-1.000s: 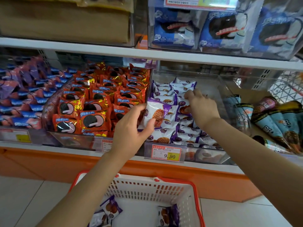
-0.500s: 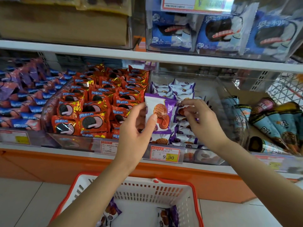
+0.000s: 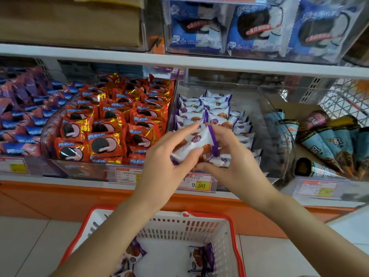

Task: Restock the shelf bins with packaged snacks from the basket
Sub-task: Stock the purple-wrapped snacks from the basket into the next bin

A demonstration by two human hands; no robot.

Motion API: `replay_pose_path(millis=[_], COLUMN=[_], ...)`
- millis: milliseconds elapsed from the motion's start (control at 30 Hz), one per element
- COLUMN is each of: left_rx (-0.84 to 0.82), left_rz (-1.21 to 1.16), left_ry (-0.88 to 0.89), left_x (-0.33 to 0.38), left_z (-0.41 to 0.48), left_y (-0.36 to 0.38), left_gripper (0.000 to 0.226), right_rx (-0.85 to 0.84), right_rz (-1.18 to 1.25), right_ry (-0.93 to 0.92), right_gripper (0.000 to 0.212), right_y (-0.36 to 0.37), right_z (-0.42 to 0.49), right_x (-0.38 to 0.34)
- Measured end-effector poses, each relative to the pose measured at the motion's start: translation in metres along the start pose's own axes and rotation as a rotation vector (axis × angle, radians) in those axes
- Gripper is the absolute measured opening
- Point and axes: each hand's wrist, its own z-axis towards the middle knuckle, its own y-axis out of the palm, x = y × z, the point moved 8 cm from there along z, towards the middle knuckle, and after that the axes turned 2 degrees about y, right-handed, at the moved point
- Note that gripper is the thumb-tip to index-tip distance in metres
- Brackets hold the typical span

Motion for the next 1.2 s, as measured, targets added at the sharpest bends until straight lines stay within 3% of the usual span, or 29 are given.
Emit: replay_pose_path(millis=[100,200,400,533,700,833,933,1200], left_rx=[-0.021,-0.066,-0.142,-0.209,-0.240,-0.238,-0.242,-0.236], left_rz=[0.050,0.121,0.617,0.830,0.924,0.941,0.943,0.918], left_ry=[-0.007,0.038,0.181,0.195,0.214,0.216,0.217,0.203], left_x=[0.004,0.007,-0.004,-0.022,-0.031,-0.032,-0.033,-0.035], left_z=[0.006,0.012,0.015,0.006,0.001,0.001,0.001,0.001], left_y=[-0.001,0.005,0.025,0.038,0.045,0.046,0.046,0.047], left_gripper=[0.060,0.057,0.051,0.046,0.045,0.045,0.044,0.043], right_rx=[-0.055,-0.067,0.194,0.330,0.241,0.173,0.073,0.064], right_rz=[0.215,0.215,0.334,0.124,-0.115,-0.095,-0.237,-0.626], right_ry=[0.192,0.242,0.367,0.443,0.461,0.411,0.351,0.259], right_gripper=[0.066,0.048,0.033,0.037,0.051,0.040,0.037,0.044], right_y=[0.000,-0.003,-0.046,-0.073,-0.063,-0.045,-0.037,-0.028], right_z=[-0.001,-0.001,0.010,0.027,0.048,0.054,0.057,0.052], right_x=[0.014,0.021,0.053,0.079,0.104,0.107,0.102,0.094])
